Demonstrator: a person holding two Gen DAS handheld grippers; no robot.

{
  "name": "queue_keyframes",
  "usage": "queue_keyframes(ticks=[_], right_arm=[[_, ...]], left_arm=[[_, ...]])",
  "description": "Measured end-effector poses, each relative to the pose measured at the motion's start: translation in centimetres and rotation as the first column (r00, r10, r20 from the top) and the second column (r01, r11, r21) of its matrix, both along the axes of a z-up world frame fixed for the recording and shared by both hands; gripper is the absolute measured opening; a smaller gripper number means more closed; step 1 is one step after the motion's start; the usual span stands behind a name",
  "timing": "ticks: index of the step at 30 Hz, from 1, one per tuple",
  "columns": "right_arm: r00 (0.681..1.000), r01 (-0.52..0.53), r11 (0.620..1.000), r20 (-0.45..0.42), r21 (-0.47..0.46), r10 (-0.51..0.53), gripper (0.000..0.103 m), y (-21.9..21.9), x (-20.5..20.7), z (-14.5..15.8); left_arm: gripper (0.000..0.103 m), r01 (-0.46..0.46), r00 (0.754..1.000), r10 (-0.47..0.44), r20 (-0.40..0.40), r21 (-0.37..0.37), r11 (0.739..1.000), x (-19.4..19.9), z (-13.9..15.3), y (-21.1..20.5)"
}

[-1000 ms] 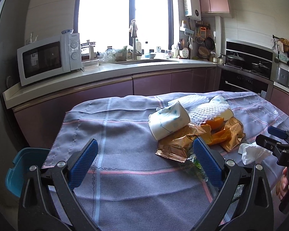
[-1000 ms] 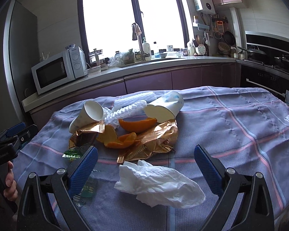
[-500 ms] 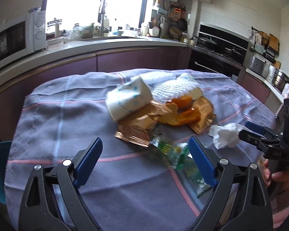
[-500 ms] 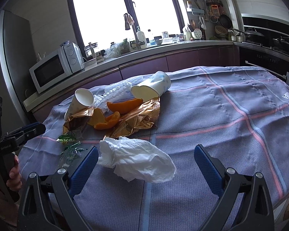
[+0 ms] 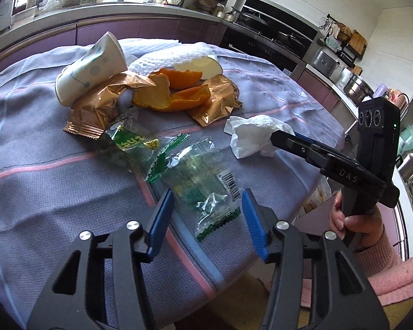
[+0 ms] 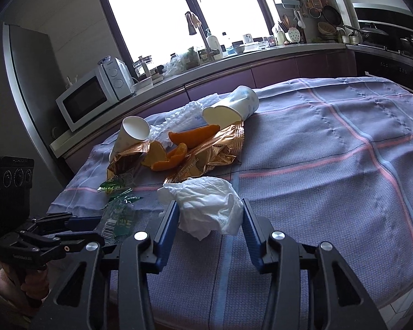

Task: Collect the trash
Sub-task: 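Grasp the green plastic bag with the left tool while the right tool grasps the white tissue, then carry the bag and tissue to the teal bin and open both tools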

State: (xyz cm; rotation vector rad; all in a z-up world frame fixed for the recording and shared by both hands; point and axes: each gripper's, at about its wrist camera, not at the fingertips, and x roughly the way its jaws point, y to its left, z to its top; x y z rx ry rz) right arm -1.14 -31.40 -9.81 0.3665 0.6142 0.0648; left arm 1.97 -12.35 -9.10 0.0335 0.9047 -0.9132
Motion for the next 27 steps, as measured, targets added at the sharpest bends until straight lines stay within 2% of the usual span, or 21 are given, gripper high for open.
queue_keyframes(ticks=[2,6,9,10,11,18,23,24,26,27], right_arm=[[1.0,-0.006,1.0,0.007,0.012,0.006,0.028,-0.1,-0.2,0.1],[1.0,-0.016,0.999,0.023,0.034,0.015,0.02,-0.3,-0.4,0.4],[0.999,-0.022,0.999,0.041,0.039,0.021,0.014,-0.2,-0.6,0.8],[0.999,-0.027,0.999,0.047,0.043,0.025,0.007,-0.1,-0.6,1.0],[0.998,-0.028,0.999,0.053,0.045,0.026,0.006,-0.1,-0.7,1.3],[0.992,-0.065,0.997,0.11,0.033,0.061,0.004,1.1,-0.7,3.5],[0.99,-0.079,0.997,0.119,-0.02,0.081,0.003,2.7,-0.3,4.5],[0.992,-0.053,0.998,0.11,-0.038,0.057,0.003,2.7,-0.3,4.5],[0.996,0.018,0.998,0.087,-0.062,-0.013,0.019,1.9,-0.2,4.2],[0.996,0.051,0.996,0.07,-0.077,-0.045,0.044,1.5,-0.1,4.0]], left_arm=[[0.044,-0.009,1.0,0.009,-0.017,-0.009,1.0,0.3,-0.1,0.0],[0.037,-0.021,0.998,0.02,-0.051,-0.031,0.999,0.9,0.0,0.5],[0.032,-0.022,0.999,0.02,-0.038,-0.045,0.999,0.7,0.5,0.9],[0.031,-0.016,0.999,0.014,-0.033,-0.053,0.998,0.6,0.7,0.8],[0.031,-0.008,1.0,0.006,-0.028,-0.06,0.998,0.4,0.8,0.8],[0.03,0.017,1.0,-0.015,0.011,-0.118,0.993,-0.8,2.8,3.0],[0.03,-0.003,0.999,0.01,0.042,-0.159,0.987,-1.6,4.7,5.8],[0.03,-0.01,0.999,0.018,0.047,-0.166,0.986,-1.7,4.9,6.4],[0.03,-0.03,0.997,0.041,0.06,-0.17,0.985,-1.7,5.4,7.2],[0.03,-0.041,0.996,0.053,0.065,-0.17,0.985,-1.7,5.5,7.7]])
